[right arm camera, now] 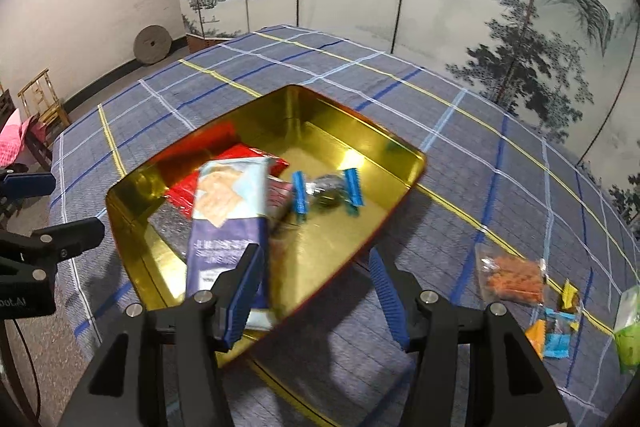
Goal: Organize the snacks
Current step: 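Grasp the teal-ended clear snack bag with the right gripper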
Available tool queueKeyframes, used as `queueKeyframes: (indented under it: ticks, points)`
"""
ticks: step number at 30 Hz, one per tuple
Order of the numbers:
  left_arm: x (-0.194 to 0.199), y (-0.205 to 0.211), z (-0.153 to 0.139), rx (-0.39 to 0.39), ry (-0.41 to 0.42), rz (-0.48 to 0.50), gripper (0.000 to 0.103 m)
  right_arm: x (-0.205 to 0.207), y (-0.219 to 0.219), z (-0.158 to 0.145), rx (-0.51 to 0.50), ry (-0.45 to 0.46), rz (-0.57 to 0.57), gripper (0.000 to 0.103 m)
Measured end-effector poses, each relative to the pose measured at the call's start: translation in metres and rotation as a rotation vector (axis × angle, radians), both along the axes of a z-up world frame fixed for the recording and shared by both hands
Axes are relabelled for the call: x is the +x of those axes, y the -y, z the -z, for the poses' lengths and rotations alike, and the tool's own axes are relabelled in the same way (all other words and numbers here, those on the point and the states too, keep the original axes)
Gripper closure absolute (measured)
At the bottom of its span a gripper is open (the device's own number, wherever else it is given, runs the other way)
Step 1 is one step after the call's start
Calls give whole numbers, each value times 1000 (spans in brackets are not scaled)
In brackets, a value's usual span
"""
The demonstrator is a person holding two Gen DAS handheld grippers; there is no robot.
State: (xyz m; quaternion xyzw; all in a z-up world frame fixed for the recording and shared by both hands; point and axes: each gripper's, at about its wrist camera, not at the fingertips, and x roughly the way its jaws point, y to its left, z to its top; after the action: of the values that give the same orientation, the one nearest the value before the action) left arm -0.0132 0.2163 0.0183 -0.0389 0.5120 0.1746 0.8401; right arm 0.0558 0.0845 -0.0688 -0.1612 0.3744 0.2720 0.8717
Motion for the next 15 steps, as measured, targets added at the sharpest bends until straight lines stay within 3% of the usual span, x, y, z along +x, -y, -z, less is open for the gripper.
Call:
queueKeyframes:
  ticks: [7,15]
  points:
    - [12,34,-1,4,3,74,22,5,39,0,2,11,65,47]
    - [28,77,2,-11,5,179,22,13,125,6,21,13,198,47]
